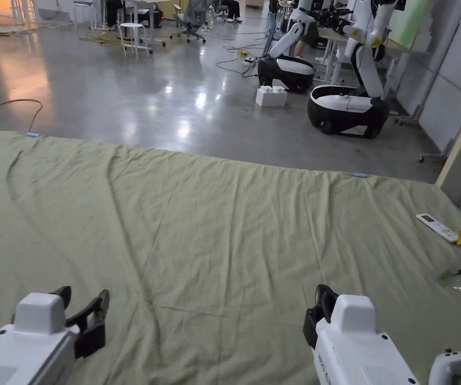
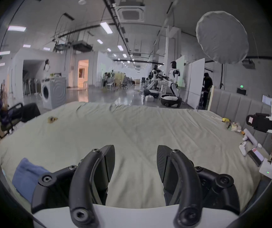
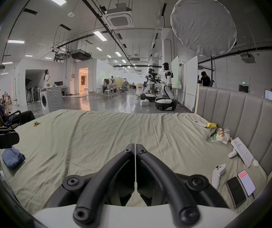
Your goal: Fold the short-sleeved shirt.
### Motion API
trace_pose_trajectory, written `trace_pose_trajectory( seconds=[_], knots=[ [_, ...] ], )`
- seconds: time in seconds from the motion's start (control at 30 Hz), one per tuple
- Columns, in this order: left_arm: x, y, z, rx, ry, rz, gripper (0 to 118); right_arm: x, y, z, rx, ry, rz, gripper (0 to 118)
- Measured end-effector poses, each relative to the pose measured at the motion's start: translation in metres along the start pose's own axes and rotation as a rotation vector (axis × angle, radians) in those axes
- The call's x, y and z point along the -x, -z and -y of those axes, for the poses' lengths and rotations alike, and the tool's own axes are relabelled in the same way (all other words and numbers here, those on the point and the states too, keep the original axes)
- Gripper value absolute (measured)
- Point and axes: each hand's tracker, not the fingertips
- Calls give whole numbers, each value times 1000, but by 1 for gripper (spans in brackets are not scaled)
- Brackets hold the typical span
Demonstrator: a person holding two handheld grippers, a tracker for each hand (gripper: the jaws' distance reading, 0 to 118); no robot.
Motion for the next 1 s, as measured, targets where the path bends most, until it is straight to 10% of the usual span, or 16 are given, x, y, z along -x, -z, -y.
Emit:
trace_pose_trajectory(
  seconds=[0.47, 1.0],
  knots=[
    [-61, 7, -31, -90, -34, -87, 6, 4, -9, 0, -48, 37, 44, 2],
    [-52, 1, -31, -117, -89, -104, 4, 14, -11, -5, -97, -9, 26, 2]
  ],
)
